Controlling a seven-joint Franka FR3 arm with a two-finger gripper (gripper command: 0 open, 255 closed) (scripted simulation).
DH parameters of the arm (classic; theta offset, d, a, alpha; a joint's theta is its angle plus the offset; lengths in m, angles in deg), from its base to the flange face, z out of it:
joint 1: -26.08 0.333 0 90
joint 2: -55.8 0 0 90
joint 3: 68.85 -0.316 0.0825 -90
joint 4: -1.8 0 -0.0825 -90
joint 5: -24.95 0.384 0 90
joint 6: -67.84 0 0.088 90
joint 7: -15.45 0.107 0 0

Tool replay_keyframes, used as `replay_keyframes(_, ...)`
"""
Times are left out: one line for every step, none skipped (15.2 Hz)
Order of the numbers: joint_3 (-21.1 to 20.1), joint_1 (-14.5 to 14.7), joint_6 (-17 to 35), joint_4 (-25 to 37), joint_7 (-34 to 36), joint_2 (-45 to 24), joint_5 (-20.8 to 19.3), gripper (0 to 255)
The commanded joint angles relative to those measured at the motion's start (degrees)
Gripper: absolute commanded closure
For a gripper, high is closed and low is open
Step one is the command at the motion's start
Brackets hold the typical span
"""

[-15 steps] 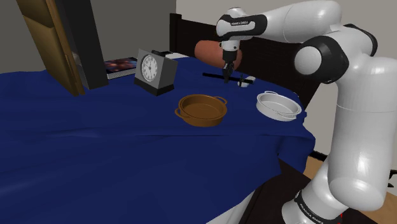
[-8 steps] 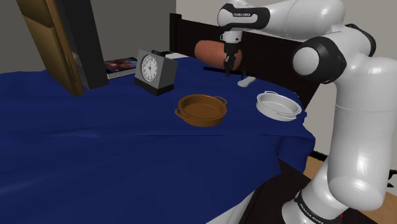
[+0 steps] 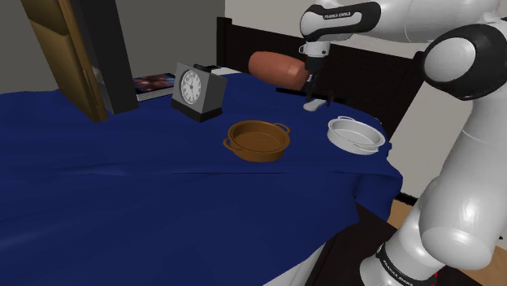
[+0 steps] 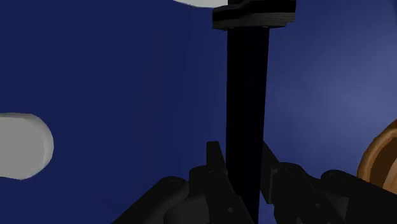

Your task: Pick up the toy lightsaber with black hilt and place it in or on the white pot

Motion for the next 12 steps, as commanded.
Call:
replay_keyframes(0.5,0.0,1.5,-5.2,-0.4,4.2,-2.0,255)
replay_keyframes(0.8,0.0,2.0,-7.6,-0.5,6.3,-3.0,255)
replay_keyframes(1.0,-0.2,2.5,-9.8,-0.6,8.4,-4.0,255)
replay_keyframes(1.2,-0.4,2.9,-12.0,-0.8,10.4,-5.0,255)
replay_keyframes(1.4,-0.6,3.2,-14.1,-0.9,12.4,-6.0,255)
replay_keyframes(1.5,-0.9,3.5,-16.0,-1.1,14.3,-7.1,255)
replay_keyframes(1.7,-1.3,3.7,-17.9,-1.3,16.3,-8.1,255)
replay_keyframes(1.9,-1.7,3.9,-19.7,-1.5,18.2,-9.1,255)
replay_keyframes(2.1,-2.2,3.9,-21.5,-1.8,20.1,-10.1,255)
replay_keyframes(2.3,-2.7,4.0,-23.1,-2.0,21.9,-11.1,255)
replay_keyframes(2.4,-3.3,4.0,-24.7,-2.4,23.7,-12.0,255)
replay_keyframes(2.6,-3.8,3.9,-26.2,-2.7,25.5,-13.0,255)
